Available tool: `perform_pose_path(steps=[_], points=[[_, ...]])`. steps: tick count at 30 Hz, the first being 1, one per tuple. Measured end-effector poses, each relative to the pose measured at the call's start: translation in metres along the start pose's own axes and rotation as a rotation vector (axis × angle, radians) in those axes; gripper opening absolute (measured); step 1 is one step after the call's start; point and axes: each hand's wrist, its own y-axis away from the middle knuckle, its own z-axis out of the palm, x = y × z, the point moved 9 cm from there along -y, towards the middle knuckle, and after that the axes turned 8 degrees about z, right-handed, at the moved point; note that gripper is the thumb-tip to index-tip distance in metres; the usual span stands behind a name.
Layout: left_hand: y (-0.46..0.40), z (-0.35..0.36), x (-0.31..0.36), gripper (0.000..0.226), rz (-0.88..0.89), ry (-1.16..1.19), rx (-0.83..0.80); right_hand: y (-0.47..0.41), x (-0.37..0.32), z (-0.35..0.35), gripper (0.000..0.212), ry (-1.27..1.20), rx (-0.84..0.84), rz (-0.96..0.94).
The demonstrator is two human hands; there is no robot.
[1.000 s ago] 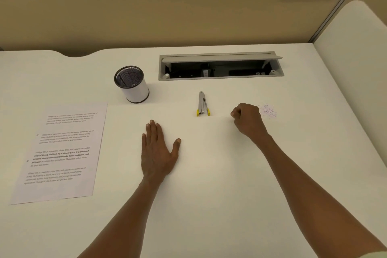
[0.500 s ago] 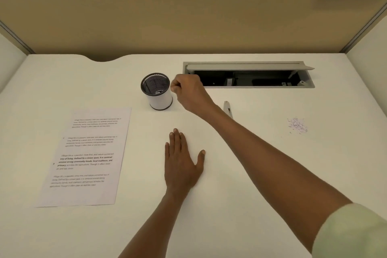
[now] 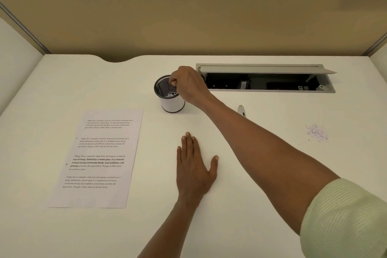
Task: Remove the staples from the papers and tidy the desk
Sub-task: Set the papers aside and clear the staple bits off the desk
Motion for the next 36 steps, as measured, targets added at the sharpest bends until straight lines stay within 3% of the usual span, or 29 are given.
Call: perform_pose_path(steps=[4,16,36], points=[[0.000,-0.001,0.000,0.088,0.001,0.008,0.008,0.000,0.007,-0.004,0.013,-0.168,0.006,0.040],[0.002,0.000,0.001,0.089,0.005,-0.028,0.007,0.063,0.047,-0.027,0.022,-0.487,0.138,0.123],[0.001,-0.001,-0.001,0.093,0.002,-0.035,0.006,0.267,0.290,-0.120,0.025,-0.113,0.524,0.648]])
